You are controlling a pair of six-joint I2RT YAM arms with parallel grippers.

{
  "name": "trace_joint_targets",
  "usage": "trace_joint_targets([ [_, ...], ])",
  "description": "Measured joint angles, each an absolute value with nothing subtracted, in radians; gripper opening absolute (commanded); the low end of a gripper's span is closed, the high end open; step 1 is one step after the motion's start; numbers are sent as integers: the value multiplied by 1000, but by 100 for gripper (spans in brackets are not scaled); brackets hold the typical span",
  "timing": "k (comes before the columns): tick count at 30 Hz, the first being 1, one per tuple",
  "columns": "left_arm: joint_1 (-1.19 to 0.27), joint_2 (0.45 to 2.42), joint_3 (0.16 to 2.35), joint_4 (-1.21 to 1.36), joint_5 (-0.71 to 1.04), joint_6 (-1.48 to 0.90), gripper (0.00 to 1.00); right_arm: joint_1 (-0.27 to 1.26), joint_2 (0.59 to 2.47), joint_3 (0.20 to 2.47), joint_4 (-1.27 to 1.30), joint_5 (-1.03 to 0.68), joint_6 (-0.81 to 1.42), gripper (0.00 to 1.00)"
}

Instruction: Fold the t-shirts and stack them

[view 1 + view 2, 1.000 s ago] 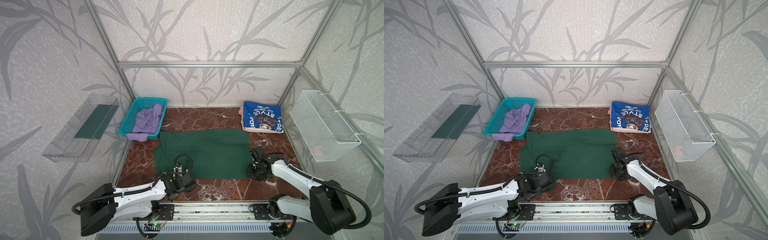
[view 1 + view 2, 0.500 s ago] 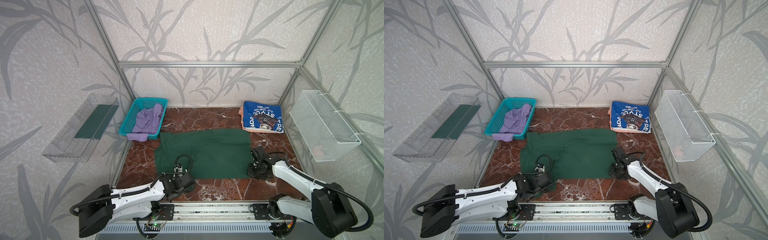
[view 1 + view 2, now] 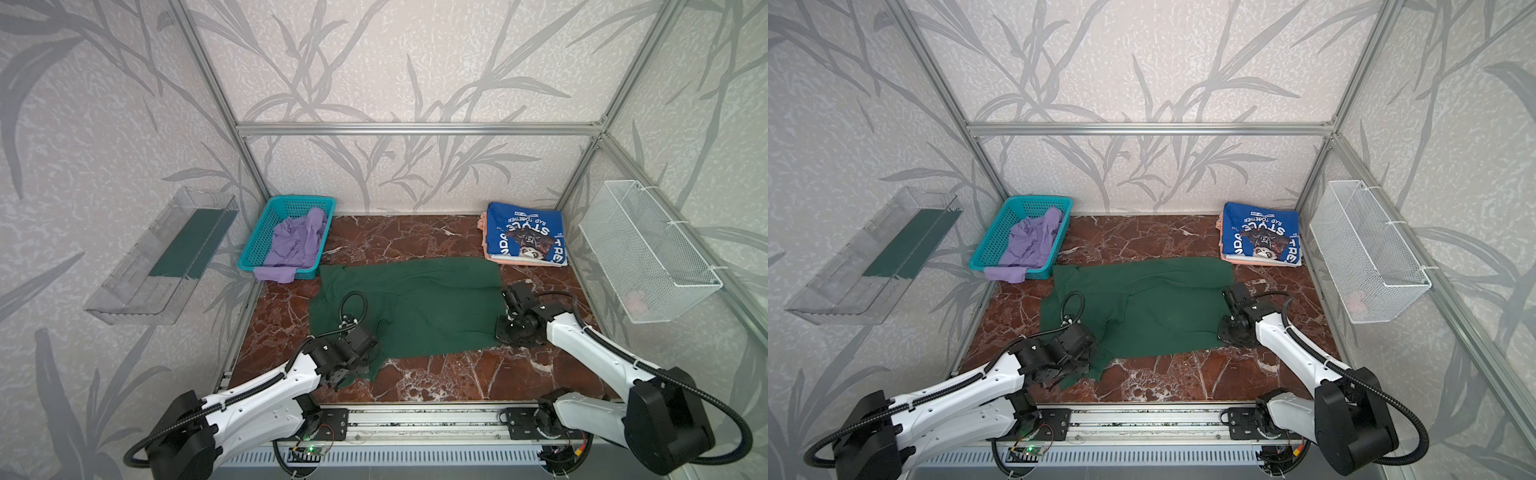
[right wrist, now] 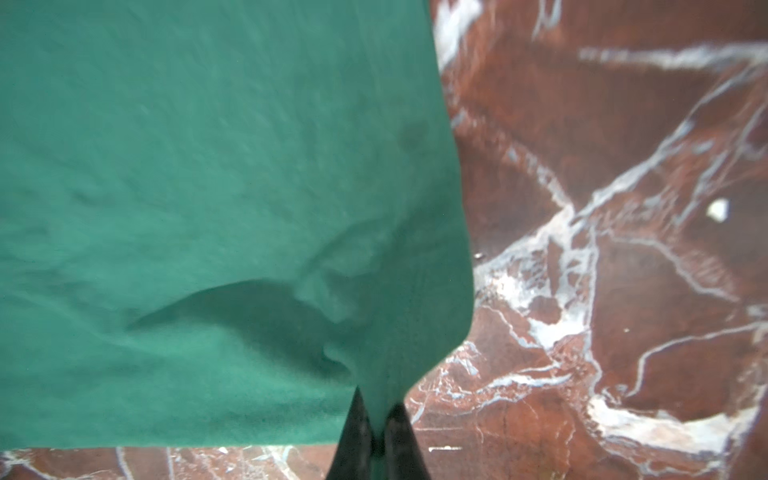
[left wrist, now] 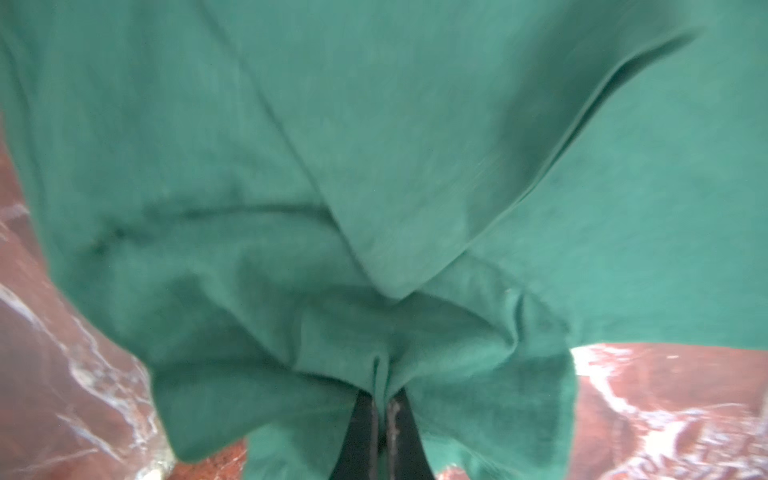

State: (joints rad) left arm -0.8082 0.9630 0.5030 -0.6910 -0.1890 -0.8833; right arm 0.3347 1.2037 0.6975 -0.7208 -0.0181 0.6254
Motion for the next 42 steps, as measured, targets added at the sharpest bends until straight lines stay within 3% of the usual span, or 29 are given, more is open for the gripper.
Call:
trace_joint_targets([
  [11,-649,1008,692,-709,-175,-719,0,335,1319,847,-775,28,566,0],
  [21,-526,1179,841,-701,-142,-591,0,302,1398,927,-790,34,524,0],
  [38,-466,1480,988,-564,-190,-542,0,229,1647,1118,-786,-10,444,1],
  [41,-458,1498,997,-547,-210,-537,0,222,1674,1120,-786,-13,440,7],
  [42,-455,1498,998,-540,-218,-537,0,220,1679,1120,-786,-15,440,19],
])
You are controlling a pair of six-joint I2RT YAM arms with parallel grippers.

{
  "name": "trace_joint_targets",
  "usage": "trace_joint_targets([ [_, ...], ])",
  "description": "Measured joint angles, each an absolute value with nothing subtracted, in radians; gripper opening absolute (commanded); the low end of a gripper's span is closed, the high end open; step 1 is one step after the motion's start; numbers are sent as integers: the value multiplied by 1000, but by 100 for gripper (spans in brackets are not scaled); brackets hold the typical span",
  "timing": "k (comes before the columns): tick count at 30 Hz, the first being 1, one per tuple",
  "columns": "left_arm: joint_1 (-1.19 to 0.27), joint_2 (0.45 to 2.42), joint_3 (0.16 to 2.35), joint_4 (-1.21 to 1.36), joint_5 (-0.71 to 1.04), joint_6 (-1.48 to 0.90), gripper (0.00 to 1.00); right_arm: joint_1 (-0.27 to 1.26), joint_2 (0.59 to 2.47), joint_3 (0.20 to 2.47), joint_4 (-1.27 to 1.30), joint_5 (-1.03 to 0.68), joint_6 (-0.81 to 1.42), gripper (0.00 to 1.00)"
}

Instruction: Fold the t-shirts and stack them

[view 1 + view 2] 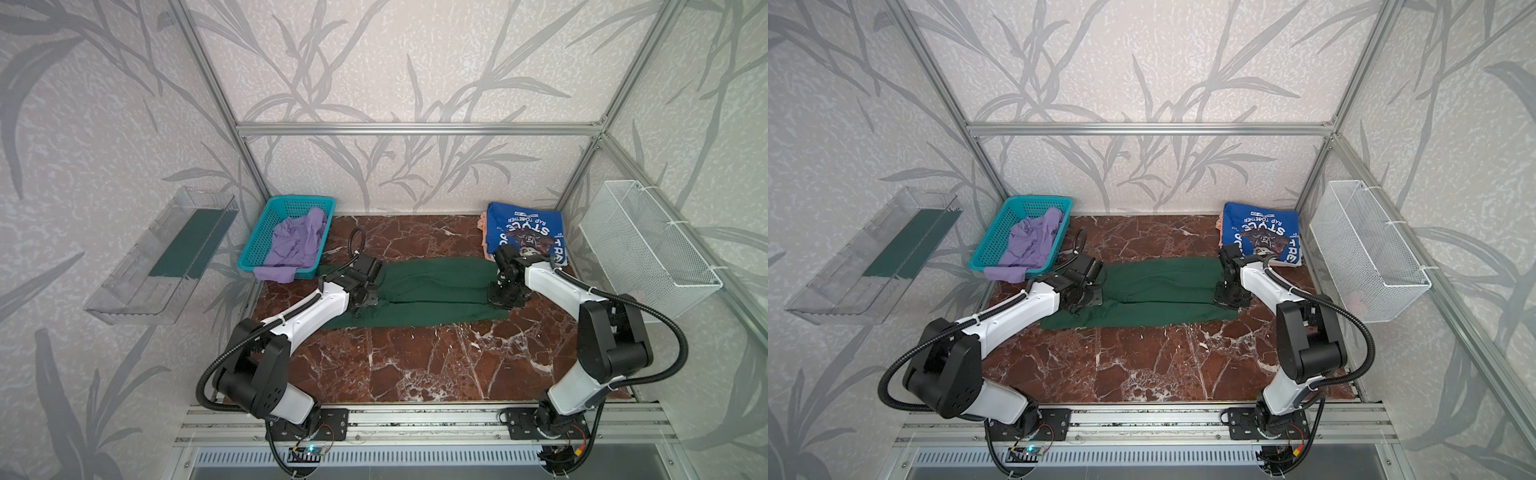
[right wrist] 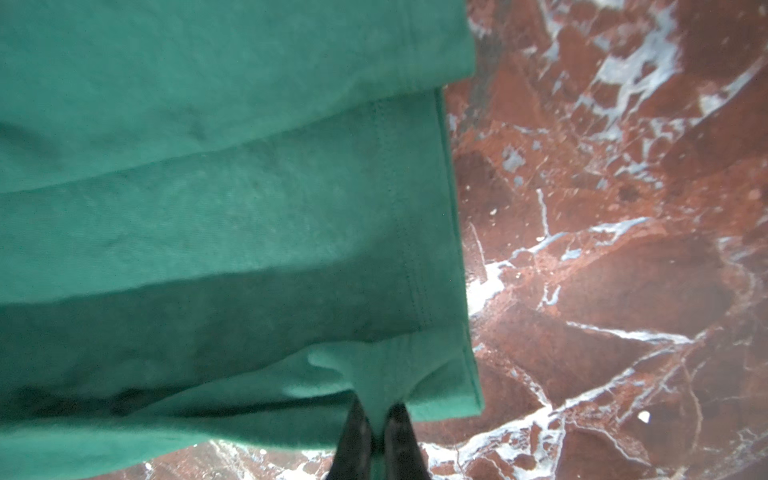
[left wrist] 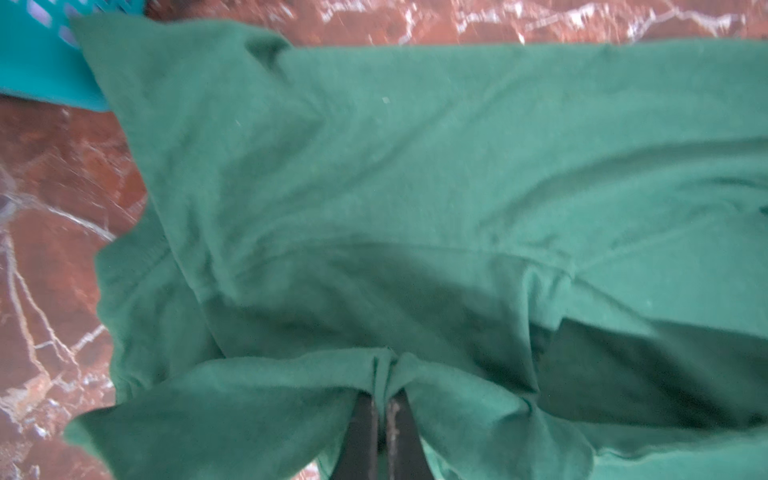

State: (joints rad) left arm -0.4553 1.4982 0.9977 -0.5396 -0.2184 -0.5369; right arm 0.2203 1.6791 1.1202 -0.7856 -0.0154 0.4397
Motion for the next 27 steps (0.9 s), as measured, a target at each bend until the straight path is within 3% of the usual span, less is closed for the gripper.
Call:
trace_joint_targets([
  [2,-451,1498,998,-520,-236,-537,4,218,1684,1121,-786,-19,439,35],
  [4,-447,1500,999,-498,-257,-534,33,213,1685,1124,-786,-25,435,48],
  [6,-439,1514,1017,-486,-280,-535,49,206,1685,1134,-785,-29,436,59],
  [13,-429,1541,1109,-472,-344,-537,53,199,1679,1142,-790,-27,429,70],
  [18,-429,1419,1003,-403,-321,-511,60,199,1639,1124,-794,-15,429,71],
  [27,-455,1304,873,-356,-207,-527,62,199,1590,1076,-783,-36,442,73],
])
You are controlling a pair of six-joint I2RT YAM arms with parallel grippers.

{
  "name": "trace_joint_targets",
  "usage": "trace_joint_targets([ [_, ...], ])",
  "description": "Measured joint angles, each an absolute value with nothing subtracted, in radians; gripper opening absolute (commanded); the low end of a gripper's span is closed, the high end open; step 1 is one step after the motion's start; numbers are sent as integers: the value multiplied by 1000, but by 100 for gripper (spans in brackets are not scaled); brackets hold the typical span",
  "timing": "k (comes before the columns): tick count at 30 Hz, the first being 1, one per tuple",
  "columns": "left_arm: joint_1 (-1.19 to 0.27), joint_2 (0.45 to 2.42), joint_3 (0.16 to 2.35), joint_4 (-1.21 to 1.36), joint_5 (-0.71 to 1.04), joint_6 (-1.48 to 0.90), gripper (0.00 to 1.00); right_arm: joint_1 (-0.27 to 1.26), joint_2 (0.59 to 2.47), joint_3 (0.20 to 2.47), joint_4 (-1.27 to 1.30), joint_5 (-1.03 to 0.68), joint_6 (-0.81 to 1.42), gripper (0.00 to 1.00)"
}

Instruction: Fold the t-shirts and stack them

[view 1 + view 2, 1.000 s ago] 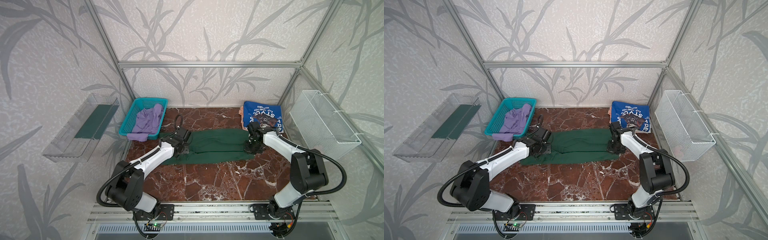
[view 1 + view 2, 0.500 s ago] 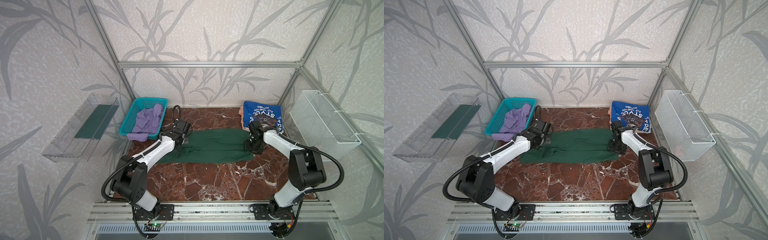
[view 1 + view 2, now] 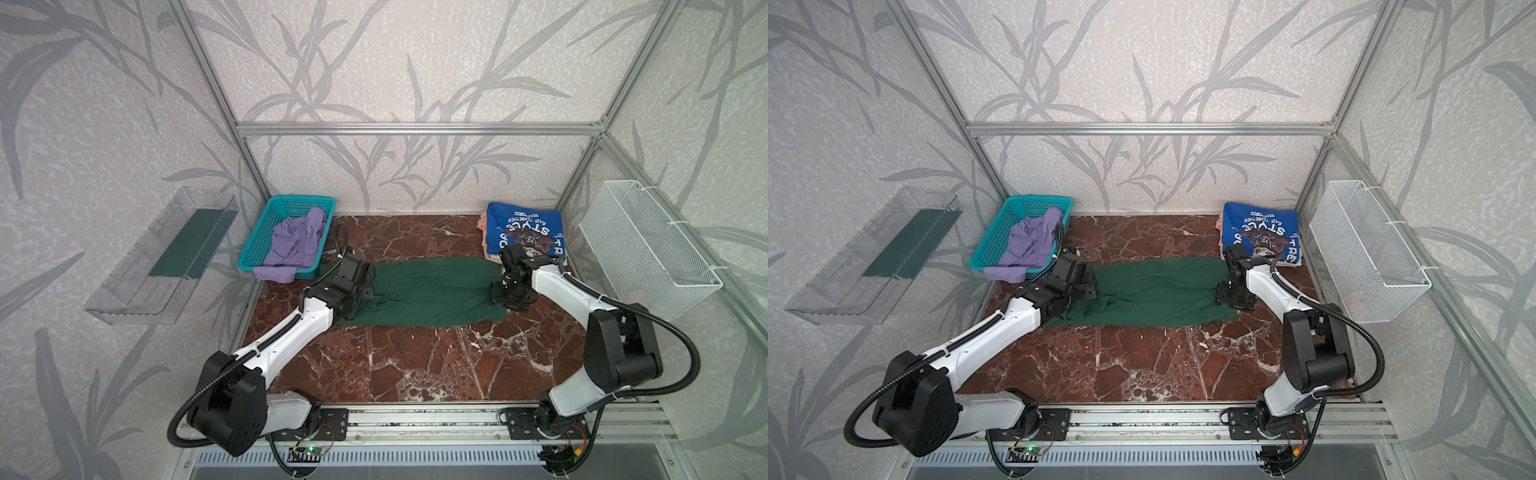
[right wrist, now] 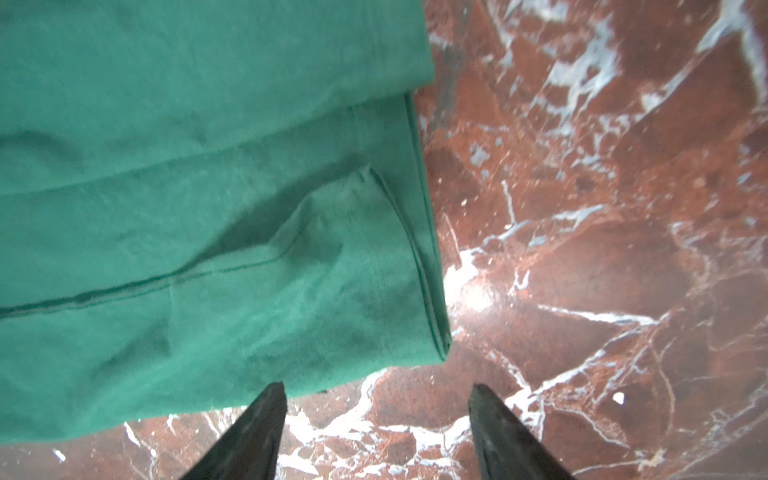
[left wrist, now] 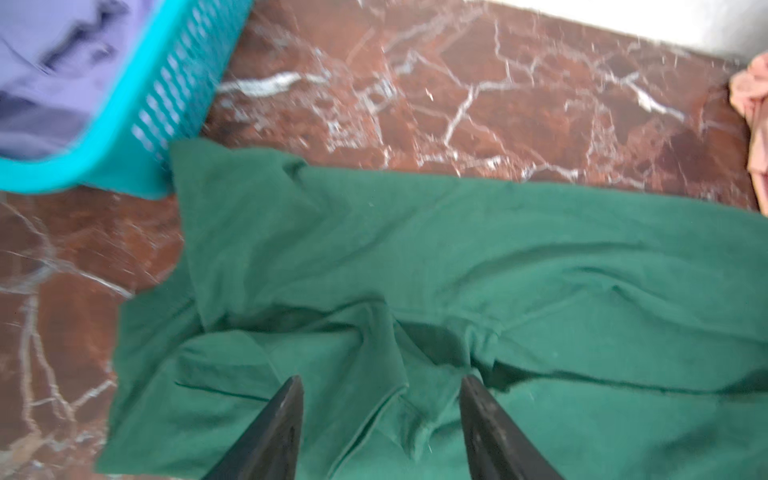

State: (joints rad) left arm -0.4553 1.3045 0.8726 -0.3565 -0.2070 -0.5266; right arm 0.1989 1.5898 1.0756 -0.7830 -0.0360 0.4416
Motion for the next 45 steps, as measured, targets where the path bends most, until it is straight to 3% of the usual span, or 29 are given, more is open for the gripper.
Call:
trace_joint_targets([
  [4,-473,1324,826,-369,-179,-540,62,199,1519,1023,-755,-83,458,82],
  [12,-477,1425,819,-388,-189,-546,60,204,1454,963,-680,-162,481,84],
  [15,-477,1499,848,-397,-203,-551,47,205,1454,947,-676,-176,482,84],
  [17,-477,1553,883,-404,-215,-554,32,205,1455,941,-673,-183,481,84],
  [21,-477,1637,949,-430,-240,-550,12,205,1459,937,-658,-186,480,84],
  [28,-477,1659,1014,-476,-297,-548,7,205,1462,925,-646,-186,475,84],
  [41,-454,1794,1197,-533,-412,-470,8,205,1516,925,-629,-193,460,83],
  [43,-444,1821,1232,-538,-428,-453,14,205,1516,925,-629,-193,458,83],
  [45,-432,1850,1269,-536,-445,-429,38,205,1516,925,-630,-193,455,84],
])
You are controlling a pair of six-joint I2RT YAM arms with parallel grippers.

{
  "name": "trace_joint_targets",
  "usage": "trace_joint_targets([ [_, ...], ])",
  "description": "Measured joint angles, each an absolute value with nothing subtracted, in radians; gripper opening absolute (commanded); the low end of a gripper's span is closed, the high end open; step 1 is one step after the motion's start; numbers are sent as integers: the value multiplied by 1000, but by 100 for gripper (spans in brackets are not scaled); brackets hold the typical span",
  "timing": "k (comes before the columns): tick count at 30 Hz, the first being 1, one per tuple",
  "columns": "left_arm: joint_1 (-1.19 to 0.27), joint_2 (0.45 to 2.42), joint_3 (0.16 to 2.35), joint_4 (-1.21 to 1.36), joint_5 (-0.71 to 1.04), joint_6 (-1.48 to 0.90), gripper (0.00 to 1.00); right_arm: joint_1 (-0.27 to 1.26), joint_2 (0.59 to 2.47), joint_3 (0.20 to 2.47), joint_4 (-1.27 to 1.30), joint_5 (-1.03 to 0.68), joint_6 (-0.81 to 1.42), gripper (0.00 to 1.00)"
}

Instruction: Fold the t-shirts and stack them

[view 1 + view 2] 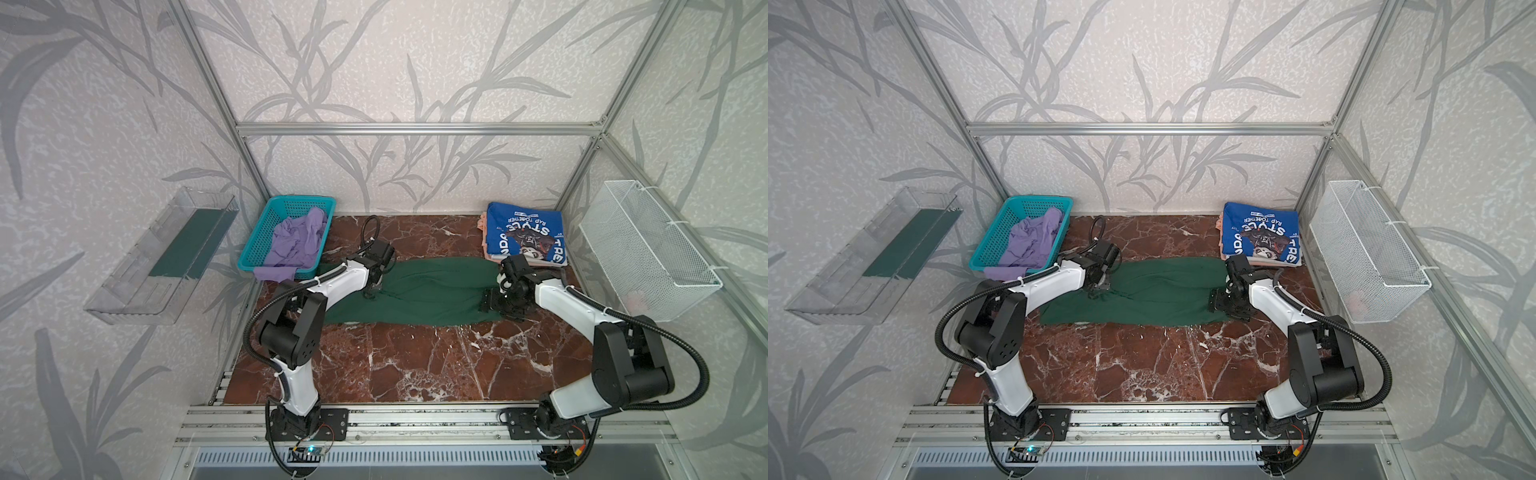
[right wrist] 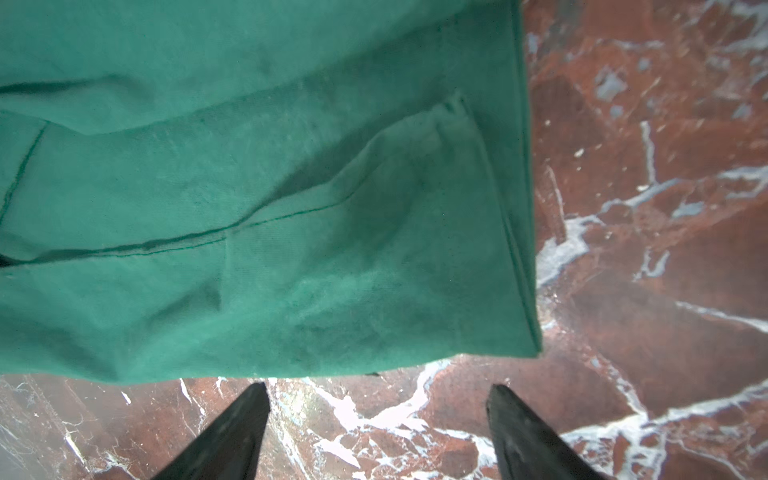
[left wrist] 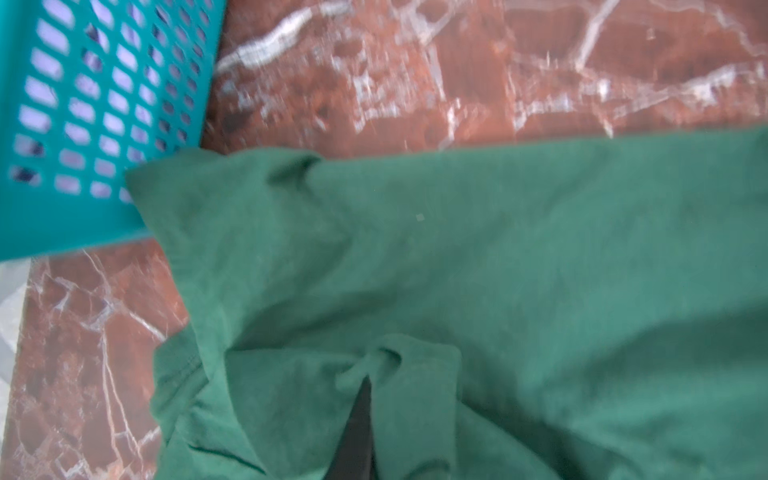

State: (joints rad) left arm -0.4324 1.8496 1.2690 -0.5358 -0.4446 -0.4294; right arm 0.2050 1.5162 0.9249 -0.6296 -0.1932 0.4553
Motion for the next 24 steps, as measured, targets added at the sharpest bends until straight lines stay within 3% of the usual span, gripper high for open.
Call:
trace_joint_targets([
  [1,-425,1866,1288,-529,-454,-420,45,205,1516,925,-630,-194,455,84],
  [9,-408,1845,1297,-461,-553,-374,59,205,1500,912,-630,-205,451,84],
  [16,-410,1613,1177,-413,-518,-393,64,205,1475,896,-632,-208,452,90],
  [19,-410,1511,1085,-358,-454,-395,64,205,1465,894,-630,-211,453,97],
  [24,-410,1443,950,-268,-322,-433,64,205,1438,880,-628,-210,456,98],
])
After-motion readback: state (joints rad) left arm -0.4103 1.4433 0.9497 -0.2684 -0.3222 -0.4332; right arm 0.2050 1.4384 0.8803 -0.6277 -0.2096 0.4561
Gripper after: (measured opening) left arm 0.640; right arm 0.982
